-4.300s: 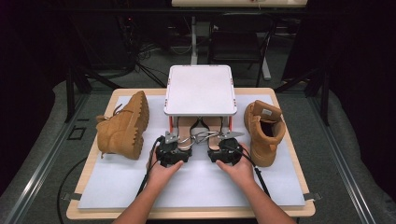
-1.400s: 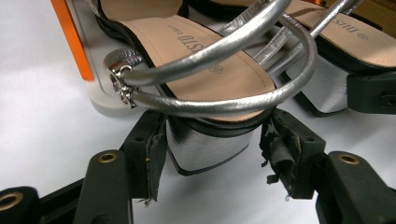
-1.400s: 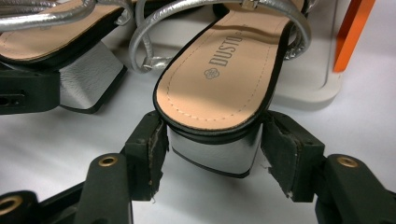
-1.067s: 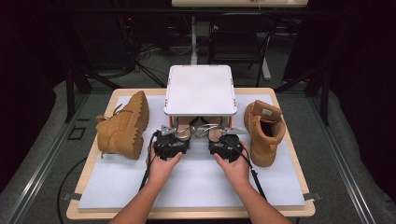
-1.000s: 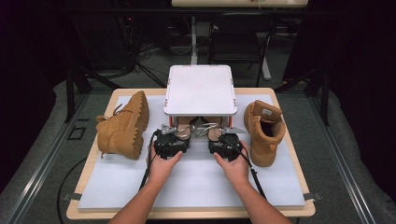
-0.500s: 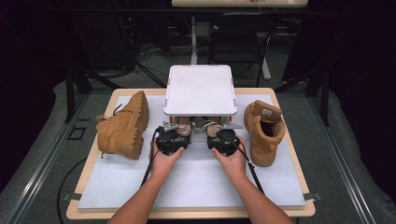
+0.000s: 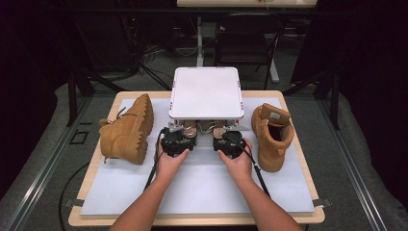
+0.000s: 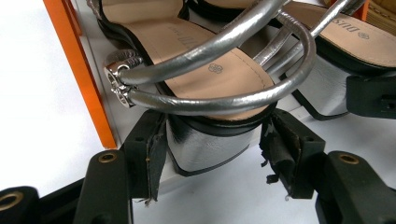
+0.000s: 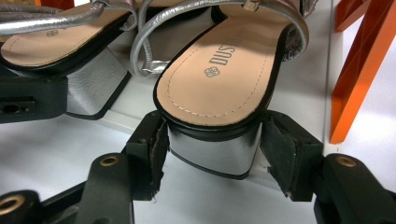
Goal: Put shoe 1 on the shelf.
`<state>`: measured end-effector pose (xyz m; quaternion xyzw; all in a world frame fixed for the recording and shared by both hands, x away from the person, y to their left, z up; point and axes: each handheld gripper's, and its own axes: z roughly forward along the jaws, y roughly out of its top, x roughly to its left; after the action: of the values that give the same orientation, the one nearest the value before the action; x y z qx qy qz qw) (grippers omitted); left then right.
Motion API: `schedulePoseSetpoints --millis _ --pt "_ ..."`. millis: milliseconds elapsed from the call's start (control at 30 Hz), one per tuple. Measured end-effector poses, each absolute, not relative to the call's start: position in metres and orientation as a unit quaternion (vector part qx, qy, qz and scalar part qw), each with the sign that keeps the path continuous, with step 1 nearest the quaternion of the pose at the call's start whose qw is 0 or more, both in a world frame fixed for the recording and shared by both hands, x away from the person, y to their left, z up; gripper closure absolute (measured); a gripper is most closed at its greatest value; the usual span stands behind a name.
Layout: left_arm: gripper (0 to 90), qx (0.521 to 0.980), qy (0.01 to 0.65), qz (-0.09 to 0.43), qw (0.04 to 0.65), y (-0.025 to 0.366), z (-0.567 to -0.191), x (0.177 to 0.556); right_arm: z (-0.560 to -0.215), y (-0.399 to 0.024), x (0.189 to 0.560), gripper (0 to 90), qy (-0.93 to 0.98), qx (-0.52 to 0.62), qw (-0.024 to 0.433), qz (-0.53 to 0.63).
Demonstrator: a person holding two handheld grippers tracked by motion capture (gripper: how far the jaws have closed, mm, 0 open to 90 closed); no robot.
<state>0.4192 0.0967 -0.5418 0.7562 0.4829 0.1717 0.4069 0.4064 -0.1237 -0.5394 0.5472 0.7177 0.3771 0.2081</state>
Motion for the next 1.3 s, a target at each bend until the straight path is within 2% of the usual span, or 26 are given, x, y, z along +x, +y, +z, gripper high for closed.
schedulePoseSetpoints --millis 567,833,1000,1300 --pt "41.9 0.741 0.491 0.175 0.423 0.096 -0.546 0.423 -0.541 -0.125 0.414 42.2 0.715 0.549 0.209 0.378" --pt "45.9 0.740 0.494 0.183 0.418 0.097 -0.544 0.412 -0.539 -0.125 0.405 44.4 0.711 0.550 0.219 0.380" --pt "51.5 0.742 0.493 0.186 0.415 0.097 -0.543 0.408 -0.539 -0.129 0.400 49.6 0.705 0.554 0.221 0.383" --pt "55.0 0.745 0.483 0.185 0.422 0.101 -0.533 0.392 -0.537 -0.136 0.385 55.9 0.714 0.547 0.226 0.375"
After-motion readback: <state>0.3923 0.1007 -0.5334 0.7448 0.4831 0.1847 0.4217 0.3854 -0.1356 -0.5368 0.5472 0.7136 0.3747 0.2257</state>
